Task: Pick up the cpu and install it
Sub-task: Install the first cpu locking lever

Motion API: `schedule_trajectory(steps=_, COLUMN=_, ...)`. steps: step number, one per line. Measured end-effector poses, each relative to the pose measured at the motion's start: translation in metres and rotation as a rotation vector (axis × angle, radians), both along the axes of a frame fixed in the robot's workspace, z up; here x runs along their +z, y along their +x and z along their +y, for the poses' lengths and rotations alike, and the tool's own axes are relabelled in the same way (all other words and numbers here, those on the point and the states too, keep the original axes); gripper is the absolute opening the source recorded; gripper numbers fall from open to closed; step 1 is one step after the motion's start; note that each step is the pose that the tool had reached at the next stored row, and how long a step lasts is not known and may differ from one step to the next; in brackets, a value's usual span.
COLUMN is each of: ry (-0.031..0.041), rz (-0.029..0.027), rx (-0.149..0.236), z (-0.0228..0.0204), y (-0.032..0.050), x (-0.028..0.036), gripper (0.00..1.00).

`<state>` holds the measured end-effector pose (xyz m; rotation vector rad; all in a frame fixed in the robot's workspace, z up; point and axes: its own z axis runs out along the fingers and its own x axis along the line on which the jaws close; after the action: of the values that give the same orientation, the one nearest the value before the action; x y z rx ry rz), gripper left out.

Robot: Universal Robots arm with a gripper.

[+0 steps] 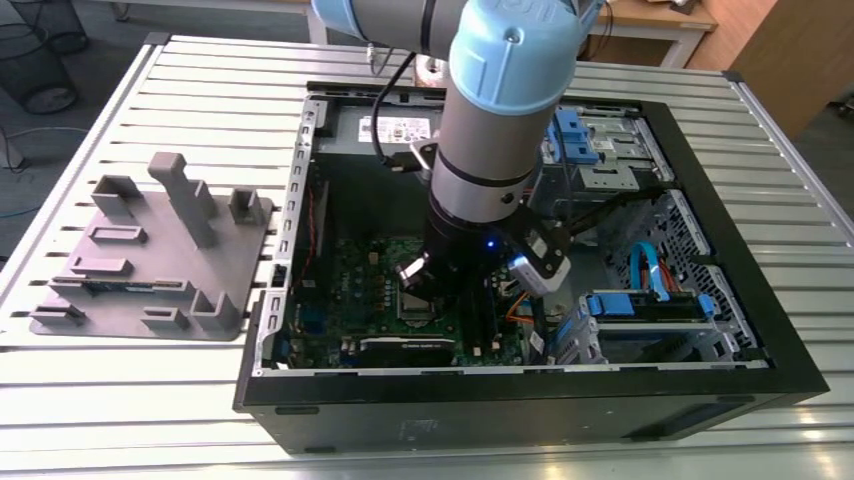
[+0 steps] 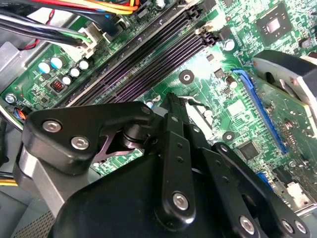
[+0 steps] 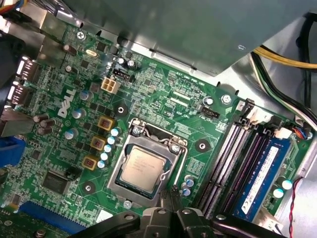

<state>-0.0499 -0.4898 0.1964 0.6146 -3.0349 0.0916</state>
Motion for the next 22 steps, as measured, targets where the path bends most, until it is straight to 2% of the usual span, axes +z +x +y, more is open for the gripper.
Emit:
schedule_trajectory(steps=4, ry=0.0002, rz=0.0, rx=0.0, z=-0.0009, y=-0.0002, x=-0.0009, gripper=0.11)
schedule_trajectory(steps=15, ry=-0.0003, rz=-0.0003, rx=-0.001, z=-0.0078, y=-0.0005, x=-0.0065, gripper=0.11)
schedule_trajectory(steps=22, ry=-0.001, rz=-0.0004, rx=-0.001, z=-0.0082, y=-0.0004, x=-0.0082, gripper=0.11)
